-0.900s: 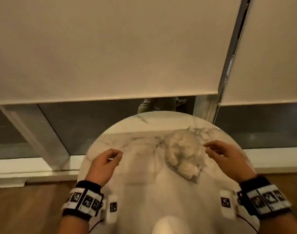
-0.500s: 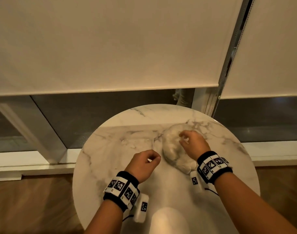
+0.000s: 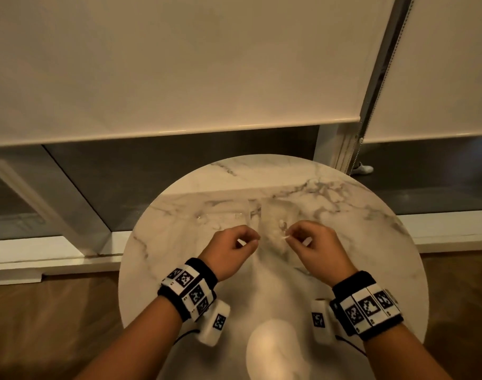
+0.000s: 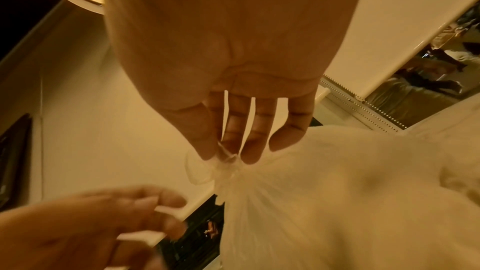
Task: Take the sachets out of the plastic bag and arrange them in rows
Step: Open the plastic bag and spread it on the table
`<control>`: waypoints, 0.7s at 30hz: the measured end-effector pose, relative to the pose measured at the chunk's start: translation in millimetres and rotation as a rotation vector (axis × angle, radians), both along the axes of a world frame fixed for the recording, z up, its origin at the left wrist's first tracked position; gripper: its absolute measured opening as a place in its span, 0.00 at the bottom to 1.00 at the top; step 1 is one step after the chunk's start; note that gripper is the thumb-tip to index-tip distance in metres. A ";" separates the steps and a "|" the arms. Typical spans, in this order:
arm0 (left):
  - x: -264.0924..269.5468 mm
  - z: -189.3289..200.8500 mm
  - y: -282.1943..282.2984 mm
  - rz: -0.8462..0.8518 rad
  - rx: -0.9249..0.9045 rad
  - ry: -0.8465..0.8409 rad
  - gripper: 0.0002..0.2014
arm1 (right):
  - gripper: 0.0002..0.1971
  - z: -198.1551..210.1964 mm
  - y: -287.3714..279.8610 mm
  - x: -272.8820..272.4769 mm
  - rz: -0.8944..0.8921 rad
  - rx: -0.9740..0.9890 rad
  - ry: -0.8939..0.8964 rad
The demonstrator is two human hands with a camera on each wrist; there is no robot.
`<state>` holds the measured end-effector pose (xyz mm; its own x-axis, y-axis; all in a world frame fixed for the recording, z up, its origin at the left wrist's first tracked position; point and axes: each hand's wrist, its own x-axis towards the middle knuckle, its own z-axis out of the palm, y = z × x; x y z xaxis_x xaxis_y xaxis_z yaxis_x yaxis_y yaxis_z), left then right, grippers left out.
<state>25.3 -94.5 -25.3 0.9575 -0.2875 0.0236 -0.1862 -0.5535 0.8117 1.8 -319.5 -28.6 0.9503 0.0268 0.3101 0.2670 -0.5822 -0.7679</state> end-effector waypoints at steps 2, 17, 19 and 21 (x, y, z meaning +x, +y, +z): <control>-1.5 5.7 -4.6 0.011 -0.022 -0.060 0.11 | 0.07 0.0 5.8 -10.8 0.053 0.021 0.001; -45.1 -10.2 -27.4 0.164 -0.445 0.047 0.08 | 0.22 -12.9 10.2 -22.8 0.077 0.041 -0.107; -46.7 -9.1 -31.5 0.161 -0.470 0.041 0.09 | 0.32 -12.6 13.1 -22.6 0.111 -0.225 -0.178; -49.0 -9.7 -36.3 0.137 -0.508 0.048 0.12 | 0.36 -12.2 17.6 -22.8 0.198 -0.251 -0.066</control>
<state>-23.7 -130.8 -35.1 0.9890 -0.1230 0.0828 -0.0959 -0.1053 0.9898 -21.1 -301.9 -40.7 0.8969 0.2927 0.3315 0.4388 -0.6828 -0.5841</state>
